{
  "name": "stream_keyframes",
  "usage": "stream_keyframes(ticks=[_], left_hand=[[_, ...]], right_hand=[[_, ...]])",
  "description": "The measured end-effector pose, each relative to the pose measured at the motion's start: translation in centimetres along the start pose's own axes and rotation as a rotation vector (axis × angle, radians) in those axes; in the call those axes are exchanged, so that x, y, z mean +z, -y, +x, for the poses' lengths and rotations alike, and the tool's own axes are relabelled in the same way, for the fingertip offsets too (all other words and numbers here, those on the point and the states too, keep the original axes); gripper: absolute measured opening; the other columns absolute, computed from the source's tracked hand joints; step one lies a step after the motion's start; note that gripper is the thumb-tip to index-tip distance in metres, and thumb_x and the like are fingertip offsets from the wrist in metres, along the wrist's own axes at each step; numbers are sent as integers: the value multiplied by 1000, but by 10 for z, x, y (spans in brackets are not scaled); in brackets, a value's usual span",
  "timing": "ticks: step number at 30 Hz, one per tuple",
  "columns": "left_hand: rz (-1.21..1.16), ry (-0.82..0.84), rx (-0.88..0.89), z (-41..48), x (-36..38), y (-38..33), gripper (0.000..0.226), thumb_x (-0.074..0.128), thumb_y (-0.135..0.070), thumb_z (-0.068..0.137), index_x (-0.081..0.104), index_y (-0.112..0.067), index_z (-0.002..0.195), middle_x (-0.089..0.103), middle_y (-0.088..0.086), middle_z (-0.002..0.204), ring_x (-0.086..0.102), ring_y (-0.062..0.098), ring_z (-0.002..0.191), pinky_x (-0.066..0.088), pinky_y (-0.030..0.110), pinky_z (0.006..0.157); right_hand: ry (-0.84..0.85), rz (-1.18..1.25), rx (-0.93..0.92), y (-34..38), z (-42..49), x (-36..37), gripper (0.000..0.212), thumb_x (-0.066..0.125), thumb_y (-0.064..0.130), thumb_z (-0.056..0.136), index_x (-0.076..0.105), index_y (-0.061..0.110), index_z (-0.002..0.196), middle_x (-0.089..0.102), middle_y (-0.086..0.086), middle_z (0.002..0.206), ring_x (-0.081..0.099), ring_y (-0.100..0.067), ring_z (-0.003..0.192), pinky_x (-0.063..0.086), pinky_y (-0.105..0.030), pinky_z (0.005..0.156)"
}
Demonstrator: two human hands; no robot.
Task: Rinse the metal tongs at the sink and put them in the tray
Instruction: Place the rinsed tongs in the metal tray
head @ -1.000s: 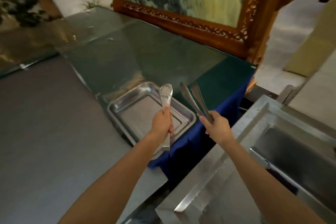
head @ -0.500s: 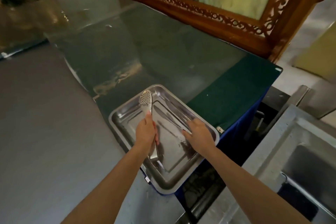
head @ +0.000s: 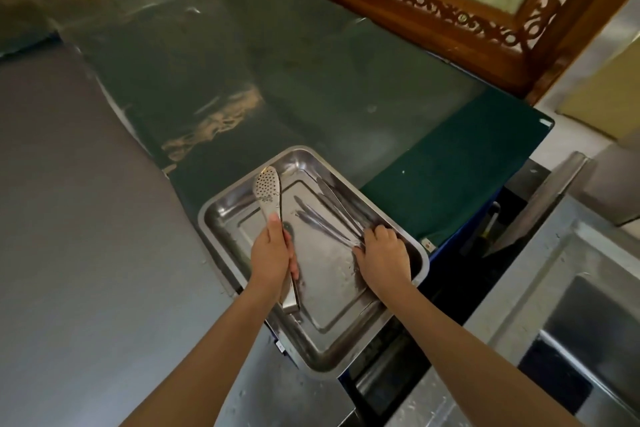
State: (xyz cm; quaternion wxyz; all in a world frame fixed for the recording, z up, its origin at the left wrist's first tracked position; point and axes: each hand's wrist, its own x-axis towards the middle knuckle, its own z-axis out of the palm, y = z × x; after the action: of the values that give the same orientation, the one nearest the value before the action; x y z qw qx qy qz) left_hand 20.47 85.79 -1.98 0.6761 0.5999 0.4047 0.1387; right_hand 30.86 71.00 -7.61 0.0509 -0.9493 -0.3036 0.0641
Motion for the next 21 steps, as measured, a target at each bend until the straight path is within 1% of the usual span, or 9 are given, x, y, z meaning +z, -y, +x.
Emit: stream_keyframes(ticks=[5, 8, 10, 12, 13, 14, 16, 18, 21], left_hand=[[-59, 18, 16, -4, 7, 1, 41, 31, -39, 99, 49, -12, 74, 46, -1, 49, 42, 12, 39, 40, 27, 41], [-62, 60, 46, -5, 11, -1, 36, 34, -38, 99, 56, -11, 88, 56, -1, 58, 51, 9, 47, 46, 23, 48], [-160, 138, 62, -6, 15, -4, 33, 34, -33, 99, 56, -9, 104, 63, 0, 67, 56, 8, 55, 50, 21, 54], [-295, 199, 62, -9, 23, -10, 31, 35, -30, 100, 54, -9, 113, 68, 2, 78, 61, 12, 68, 52, 26, 67], [-330, 218, 66, -11, 27, -14, 30, 35, -30, 100, 53, -10, 115, 70, 2, 83, 62, 14, 75, 51, 28, 73], [-349, 240, 71, -13, 31, -17, 29, 35, -29, 100, 52, -11, 115, 71, 2, 87, 64, 15, 81, 50, 28, 76], [-402, 311, 53, -17, 38, -24, 28, 33, -27, 101, 54, -12, 111, 73, 3, 91, 66, 16, 86, 48, 30, 81], [-448, 415, 26, -23, 41, -29, 29, 31, -24, 101, 56, -10, 106, 73, 6, 93, 67, 17, 90, 47, 31, 84], [-337, 521, 70, -29, 43, -32, 30, 34, -24, 99, 60, -11, 107, 72, 2, 95, 64, 15, 92, 50, 30, 80]], right_hand=[[80, 48, 42, -1, -4, -9, 50, 42, 42, 94, 35, 12, 133, 46, -12, 131, 43, -27, 121, 39, -38, 101], [31, 157, 26, 3, -12, -26, 53, 40, 46, 94, 35, 11, 134, 46, -13, 130, 42, -27, 120, 38, -39, 101], [42, 478, 9, 11, -19, -41, 42, 38, 45, 94, 46, 15, 123, 56, -7, 115, 50, -20, 103, 45, -37, 91], [214, 859, 31, 24, -32, -57, 32, 36, 44, 94, 56, 22, 105, 62, 2, 93, 56, -12, 82, 50, -36, 81], [276, 967, 34, 29, -37, -61, 31, 34, 46, 93, 58, 27, 94, 61, 5, 84, 56, -11, 76, 49, -35, 77], [296, 1011, 35, 32, -41, -63, 31, 32, 51, 90, 57, 33, 84, 58, 6, 78, 55, -11, 72, 47, -33, 73], [274, 1064, 32, 32, -46, -66, 29, 32, 60, 80, 55, 42, 75, 56, 9, 73, 54, -9, 70, 45, -30, 70], [236, 1103, 19, 26, -48, -70, 23, 37, 60, 77, 55, 47, 72, 56, 11, 71, 53, -5, 68, 44, -27, 68], [197, 1123, -32, 21, -53, -75, 21, 41, 61, 76, 57, 48, 72, 54, 13, 59, 49, -4, 57, 43, -27, 61]])
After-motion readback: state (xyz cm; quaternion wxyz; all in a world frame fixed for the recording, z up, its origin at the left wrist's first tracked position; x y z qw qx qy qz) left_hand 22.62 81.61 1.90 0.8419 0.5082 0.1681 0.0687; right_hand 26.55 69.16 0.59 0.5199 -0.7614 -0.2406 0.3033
